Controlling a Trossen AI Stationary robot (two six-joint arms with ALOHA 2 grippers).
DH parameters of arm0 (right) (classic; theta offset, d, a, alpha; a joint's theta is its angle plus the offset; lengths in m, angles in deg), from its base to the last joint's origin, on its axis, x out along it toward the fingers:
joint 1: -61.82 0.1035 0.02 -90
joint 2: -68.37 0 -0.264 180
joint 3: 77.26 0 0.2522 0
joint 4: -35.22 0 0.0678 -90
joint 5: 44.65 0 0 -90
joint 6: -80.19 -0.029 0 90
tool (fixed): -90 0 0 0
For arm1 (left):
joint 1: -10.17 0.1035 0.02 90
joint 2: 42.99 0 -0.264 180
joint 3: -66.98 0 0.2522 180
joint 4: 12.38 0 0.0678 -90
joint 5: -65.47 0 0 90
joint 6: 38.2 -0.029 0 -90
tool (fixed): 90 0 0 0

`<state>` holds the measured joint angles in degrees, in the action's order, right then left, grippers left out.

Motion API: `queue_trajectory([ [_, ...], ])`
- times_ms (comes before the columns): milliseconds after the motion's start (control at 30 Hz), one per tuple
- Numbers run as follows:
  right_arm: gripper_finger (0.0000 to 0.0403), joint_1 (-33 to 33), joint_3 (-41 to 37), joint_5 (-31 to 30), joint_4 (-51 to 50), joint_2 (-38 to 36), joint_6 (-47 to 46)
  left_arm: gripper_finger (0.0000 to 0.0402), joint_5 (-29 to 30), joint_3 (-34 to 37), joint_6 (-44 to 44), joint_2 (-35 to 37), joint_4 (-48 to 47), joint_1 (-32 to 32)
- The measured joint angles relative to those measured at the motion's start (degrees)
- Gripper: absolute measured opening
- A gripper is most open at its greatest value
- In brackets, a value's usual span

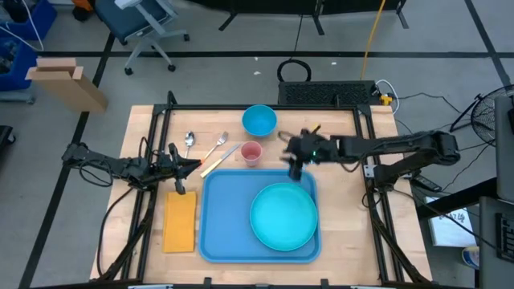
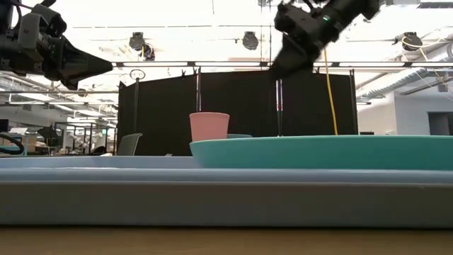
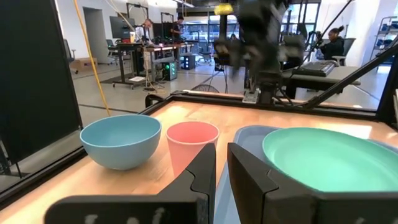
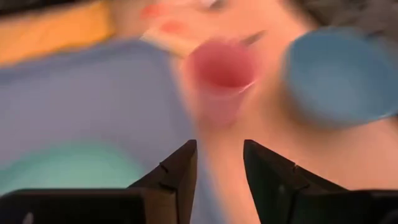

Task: Set up tray
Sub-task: Put the blue bowl on the green plate

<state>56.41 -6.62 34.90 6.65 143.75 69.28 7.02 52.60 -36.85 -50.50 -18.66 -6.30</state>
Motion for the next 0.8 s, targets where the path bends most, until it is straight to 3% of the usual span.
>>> queue_trajectory([
  [233, 0.0100, -9.94, 14.76, 1.04, -14.97, 4.76, -2.69, 0.0047, 0.04, 0.00, -0.07, 0.02, -0.39, -0.02],
  [367, 0.0088, -14.24, 20.52, 1.42, -17.02, 8.32, -0.63, 0.0047, 0.00, -0.02, -0.88, 0.02, -0.64, -0.01],
  [600, 0.0069, -13.36, 19.63, 2.46, -13.06, 8.86, 8.30, 0.0047, -0.38, -0.02, 0.33, 0.00, -2.83, 0.00],
  [700, 0.0052, -11.11, 17.33, 7.08, -12.19, 8.05, 13.19, 0.0047, -0.48, -0.03, 1.19, 0.00, -2.86, 0.00],
  [800, 0.0024, -8.43, 11.99, 13.49, -5.29, 6.00, 15.19, 0.0047, -0.50, -0.04, 3.10, 0.00, -2.88, 0.00],
])
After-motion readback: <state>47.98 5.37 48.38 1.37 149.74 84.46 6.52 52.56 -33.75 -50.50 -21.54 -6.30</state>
